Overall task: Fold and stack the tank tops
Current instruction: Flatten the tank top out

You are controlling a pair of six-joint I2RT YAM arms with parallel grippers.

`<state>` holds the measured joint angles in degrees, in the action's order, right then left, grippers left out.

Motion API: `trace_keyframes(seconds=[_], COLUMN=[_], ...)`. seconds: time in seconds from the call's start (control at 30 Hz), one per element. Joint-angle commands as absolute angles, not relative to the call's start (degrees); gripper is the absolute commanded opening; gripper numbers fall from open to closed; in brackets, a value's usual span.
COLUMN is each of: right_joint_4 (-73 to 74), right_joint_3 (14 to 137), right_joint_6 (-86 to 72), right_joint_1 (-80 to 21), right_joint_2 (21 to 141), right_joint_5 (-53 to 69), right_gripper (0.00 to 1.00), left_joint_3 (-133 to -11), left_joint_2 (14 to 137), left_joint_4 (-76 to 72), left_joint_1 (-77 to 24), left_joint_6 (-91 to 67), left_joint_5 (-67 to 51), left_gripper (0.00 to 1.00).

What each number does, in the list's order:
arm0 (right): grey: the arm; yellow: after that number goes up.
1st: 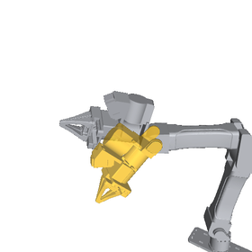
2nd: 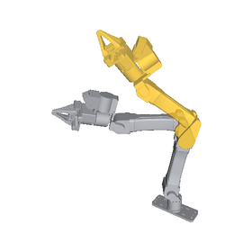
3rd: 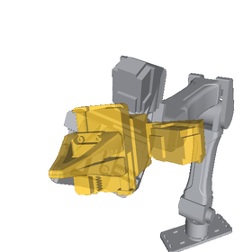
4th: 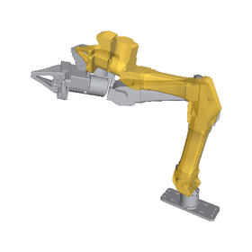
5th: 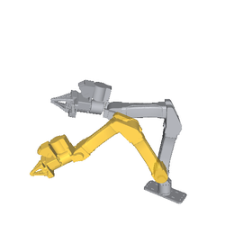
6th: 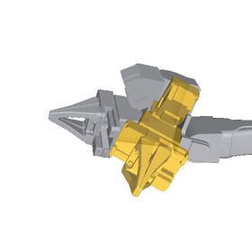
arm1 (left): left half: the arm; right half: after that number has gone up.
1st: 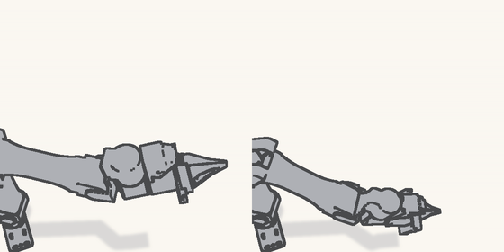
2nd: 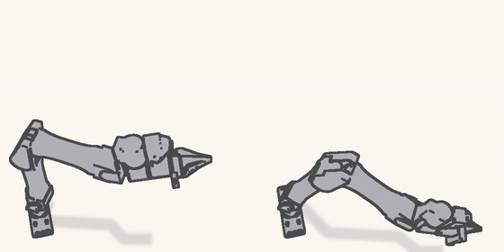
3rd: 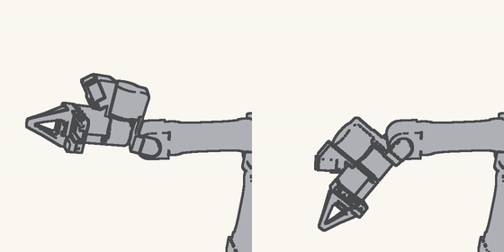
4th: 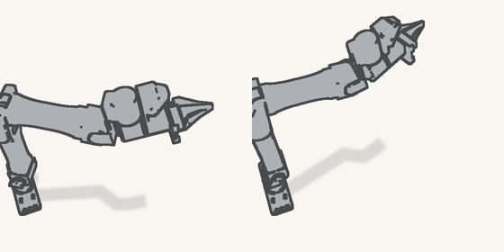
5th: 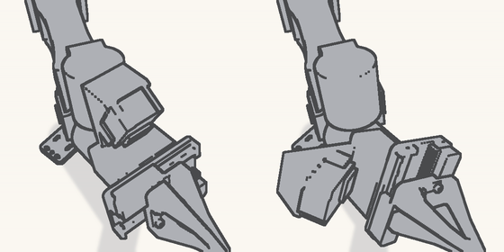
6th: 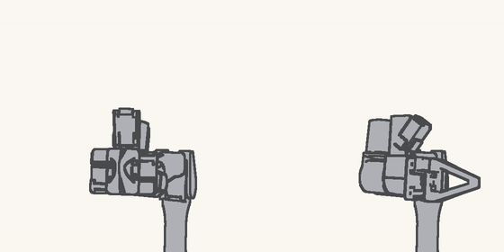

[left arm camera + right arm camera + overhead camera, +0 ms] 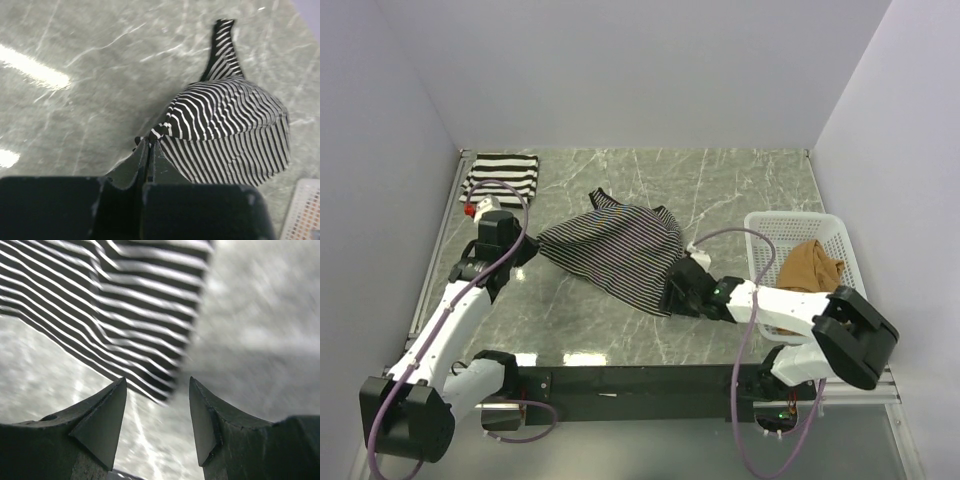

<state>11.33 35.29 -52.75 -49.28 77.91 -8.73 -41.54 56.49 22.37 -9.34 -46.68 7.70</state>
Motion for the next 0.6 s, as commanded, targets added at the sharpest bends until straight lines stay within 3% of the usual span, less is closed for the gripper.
trace_keyframes(seconds=[0.0,0.17,0.4,0.57], right_joint_4=[15.73,17.49,17.05,18.72], right_joint_3=[31.83,31.29,33.31,35.50], right_joint_6=[-57.12,-58.71,-59.32,-59.85], right_joint_1=[-50.88,-51.33,-52.21,-53.87], right_joint_2=[72.34,72.50,78.04,81.91], right_joint_5=[-11.52,-12.48,-11.95,-13.71], right_gripper=[0.60,0.60,0.46,0.46], left_joint_3=[-41.05,-40.87,-40.96,-40.87], left_joint_2=[55.55,54.93,54.58,53.88], left_joint_4=[18.28,17.40,17.40,17.49], left_joint_1=[-9.23,-9.14,-9.14,-9.14], left_joint_6=[-46.85,-47.02,-46.32,-45.70], left_joint_5=[6.24,5.28,4.13,3.61], left_gripper=[0.00,0.00,0.00,0.00])
